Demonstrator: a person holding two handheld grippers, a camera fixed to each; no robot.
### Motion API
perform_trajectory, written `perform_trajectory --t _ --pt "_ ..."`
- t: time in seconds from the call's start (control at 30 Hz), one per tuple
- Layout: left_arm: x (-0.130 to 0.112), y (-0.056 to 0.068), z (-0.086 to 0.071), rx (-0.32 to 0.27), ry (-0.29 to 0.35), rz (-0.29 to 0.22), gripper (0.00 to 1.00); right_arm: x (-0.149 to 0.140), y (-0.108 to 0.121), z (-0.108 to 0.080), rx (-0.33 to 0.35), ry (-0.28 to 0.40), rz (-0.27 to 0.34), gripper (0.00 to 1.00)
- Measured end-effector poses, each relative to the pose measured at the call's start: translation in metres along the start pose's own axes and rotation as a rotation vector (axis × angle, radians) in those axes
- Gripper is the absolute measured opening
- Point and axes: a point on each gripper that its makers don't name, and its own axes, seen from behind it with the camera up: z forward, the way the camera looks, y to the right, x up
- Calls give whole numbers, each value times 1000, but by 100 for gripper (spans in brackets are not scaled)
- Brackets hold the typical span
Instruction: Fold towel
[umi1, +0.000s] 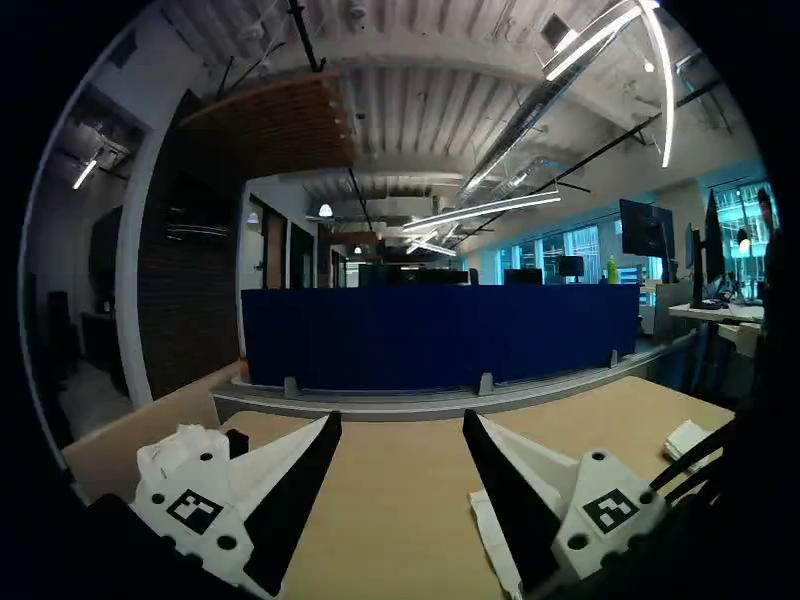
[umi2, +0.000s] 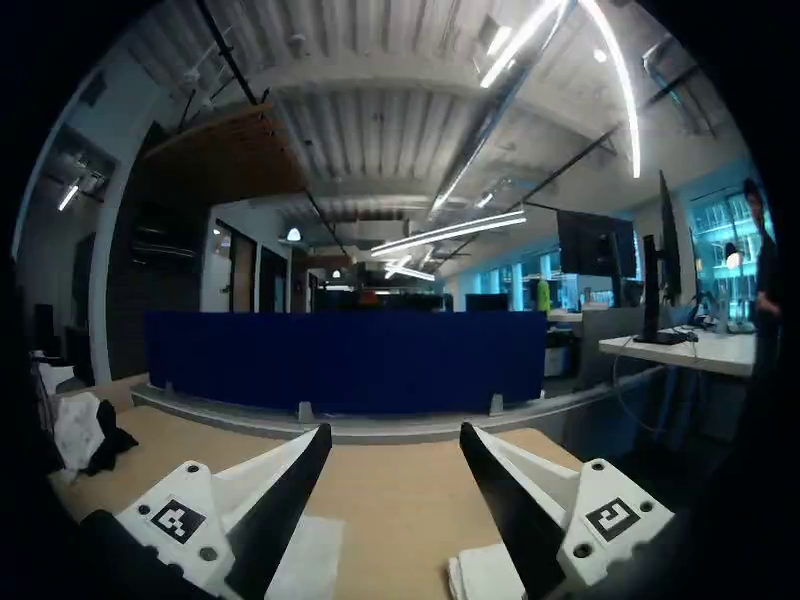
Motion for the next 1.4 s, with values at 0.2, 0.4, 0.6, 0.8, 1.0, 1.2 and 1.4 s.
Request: perform_trajectory --t 0.2,0.4,0.6,0.8,1.0,1.2,1.4 --pt "13 16 -1 -69 -56 -1 90 16 -5 2 30 -37 -16 99" --pt "17 38 -4 -173 -116 35 90 18 -24 5 137 -108 -44 100" --pt "4 62 -9 -299 -207 77 90 -3 -57 -2 293 -252 -109 99" --pt "-21 86 -14 -399 -306 118 90 -32 -89 -17 457 -395 -170 99" --pt "-46 102 -15 -439 -349 135 90 -49 -93 -16 484 -431 -219 99" --pt "-87 112 -18 -462 -410 141 90 -82 -94 -19 502 -480 -245 99" --pt "-138 118 -25 -484 -490 154 90 -125 -92 -21 507 -535 -264 100"
